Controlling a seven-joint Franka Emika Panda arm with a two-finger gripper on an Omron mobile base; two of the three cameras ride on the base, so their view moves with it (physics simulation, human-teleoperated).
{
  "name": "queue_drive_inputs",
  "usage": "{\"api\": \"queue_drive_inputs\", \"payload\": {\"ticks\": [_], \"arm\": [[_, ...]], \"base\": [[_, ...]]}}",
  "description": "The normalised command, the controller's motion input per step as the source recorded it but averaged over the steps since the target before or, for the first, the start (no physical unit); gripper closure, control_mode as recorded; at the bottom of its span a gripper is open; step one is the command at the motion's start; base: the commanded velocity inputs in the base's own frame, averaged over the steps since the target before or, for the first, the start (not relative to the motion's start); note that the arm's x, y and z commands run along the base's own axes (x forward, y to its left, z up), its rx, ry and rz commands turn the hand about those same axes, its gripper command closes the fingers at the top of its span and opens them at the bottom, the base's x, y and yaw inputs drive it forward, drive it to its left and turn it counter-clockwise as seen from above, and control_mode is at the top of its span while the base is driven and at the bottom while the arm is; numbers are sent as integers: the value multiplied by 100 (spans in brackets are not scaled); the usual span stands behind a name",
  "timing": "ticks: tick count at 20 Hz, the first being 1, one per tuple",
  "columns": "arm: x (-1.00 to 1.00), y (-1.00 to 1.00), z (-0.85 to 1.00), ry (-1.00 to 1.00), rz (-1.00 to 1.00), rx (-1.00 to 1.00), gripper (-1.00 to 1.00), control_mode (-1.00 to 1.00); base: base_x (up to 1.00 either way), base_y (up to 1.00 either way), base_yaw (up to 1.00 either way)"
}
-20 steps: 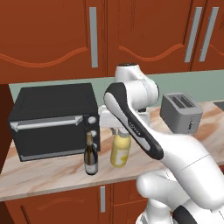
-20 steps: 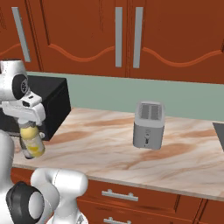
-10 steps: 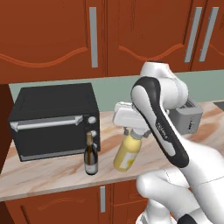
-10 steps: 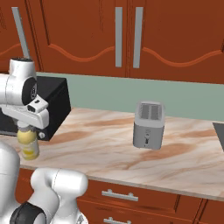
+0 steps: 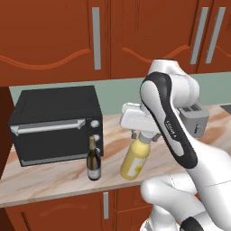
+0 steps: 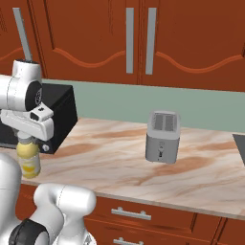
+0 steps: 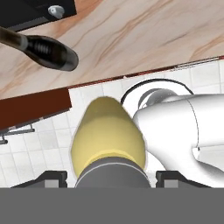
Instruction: There is a wine glass and glass cup on the dining counter. Place the wine bottle next to the wine glass and the juice bottle next to the glass cup.
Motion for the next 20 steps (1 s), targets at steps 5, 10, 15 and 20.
{"api": "queue_drive_inputs", "payload": {"ticks": [5, 10, 15, 20], "arm": [[0, 0, 0, 0, 0, 0, 100, -100], [0, 0, 0, 0, 0, 0, 100, -100], [0, 0, 0, 0, 0, 0, 100, -100], [0, 0, 0, 0, 0, 0, 100, 100]], "base": [[0, 0, 0], [0, 0, 0], [0, 0, 0], [-17, 0, 0]]}}
